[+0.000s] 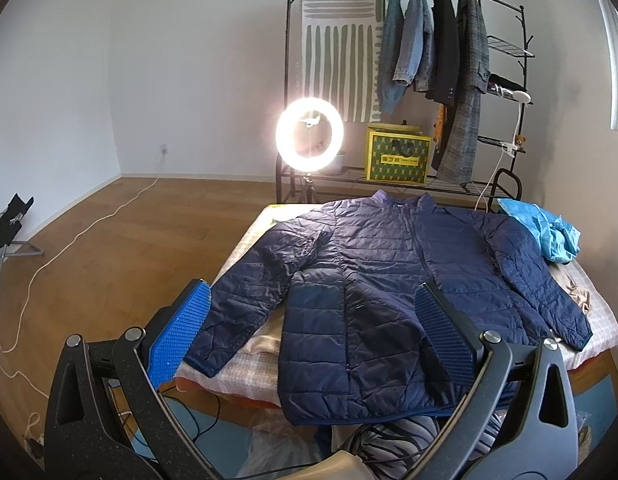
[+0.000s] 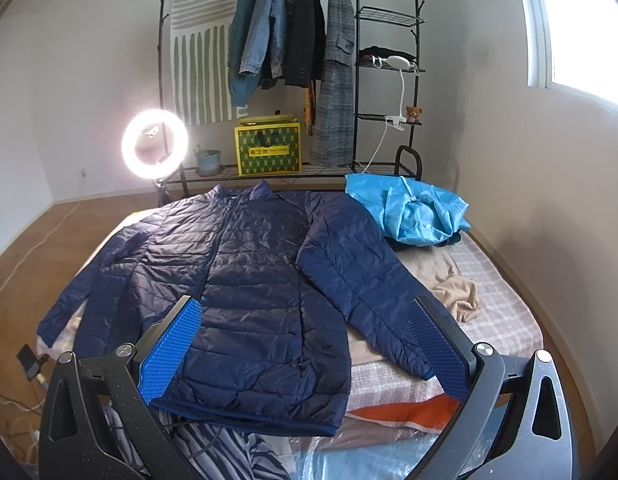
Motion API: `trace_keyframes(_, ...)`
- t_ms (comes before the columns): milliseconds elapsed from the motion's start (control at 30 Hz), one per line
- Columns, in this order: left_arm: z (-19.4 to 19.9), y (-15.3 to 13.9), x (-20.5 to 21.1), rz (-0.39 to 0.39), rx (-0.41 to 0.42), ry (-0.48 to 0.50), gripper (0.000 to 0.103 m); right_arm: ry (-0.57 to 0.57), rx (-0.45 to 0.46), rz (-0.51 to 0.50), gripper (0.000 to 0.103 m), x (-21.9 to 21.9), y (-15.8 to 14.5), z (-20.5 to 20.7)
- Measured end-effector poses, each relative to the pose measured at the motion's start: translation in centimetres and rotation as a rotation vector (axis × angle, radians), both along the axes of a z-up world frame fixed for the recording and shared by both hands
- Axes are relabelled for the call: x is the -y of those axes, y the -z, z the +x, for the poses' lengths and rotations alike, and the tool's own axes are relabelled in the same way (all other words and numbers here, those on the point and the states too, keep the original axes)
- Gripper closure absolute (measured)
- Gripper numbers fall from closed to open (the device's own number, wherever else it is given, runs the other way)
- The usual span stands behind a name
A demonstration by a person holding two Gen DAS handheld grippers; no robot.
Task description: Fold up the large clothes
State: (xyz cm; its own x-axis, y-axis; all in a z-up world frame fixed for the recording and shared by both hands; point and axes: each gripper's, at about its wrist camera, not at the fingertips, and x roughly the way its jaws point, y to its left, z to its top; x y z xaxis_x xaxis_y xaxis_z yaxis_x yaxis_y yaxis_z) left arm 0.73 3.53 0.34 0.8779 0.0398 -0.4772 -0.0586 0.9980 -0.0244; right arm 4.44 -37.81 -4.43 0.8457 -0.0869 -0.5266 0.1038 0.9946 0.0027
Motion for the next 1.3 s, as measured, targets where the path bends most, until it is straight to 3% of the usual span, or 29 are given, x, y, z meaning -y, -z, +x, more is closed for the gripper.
trace_keyframes(500, 1.8, 3.7, -5.5, -0.014, -0.028, -0.067, 0.000, -0.073, 0.006, -0.028, 0.001, -4.8, -0.3, 1.8)
trace_keyframes(700, 5.4, 8.0, -11.0, -0.067, -0.091, -0.092, 0.000, -0.101, 0.030, 0.002, 0.001, -6.7, -0.6, 3.5)
trace_keyframes(867, 9.7, 13.5, -17.5, -0.195, -0.216, -0.113, 0.000, -0.149, 0.087, 0.053, 0.001, -8.3, -0.6, 4.0)
trace_keyframes(1033, 13.2, 20.2, -25.1, -0.362, -0.359, -0.202, 0.001, -0.189, 0.029, 0.087, 0.001, -9.6, -0.8, 4.7)
trace_keyframes(1200, 14.9, 27.2, -31.0, -0.674, -0.492, -0.218, 0.001, -0.190, 0.015, 0.097, 0.001, -10.3, -1.8, 4.4)
trace_keyframes(1300, 15.5, 29.7, -32.3, -0.761, -0.527, -0.247, 0.001, -0.181, 0.024, 0.088, 0.001, -11.0, -2.6, 4.3)
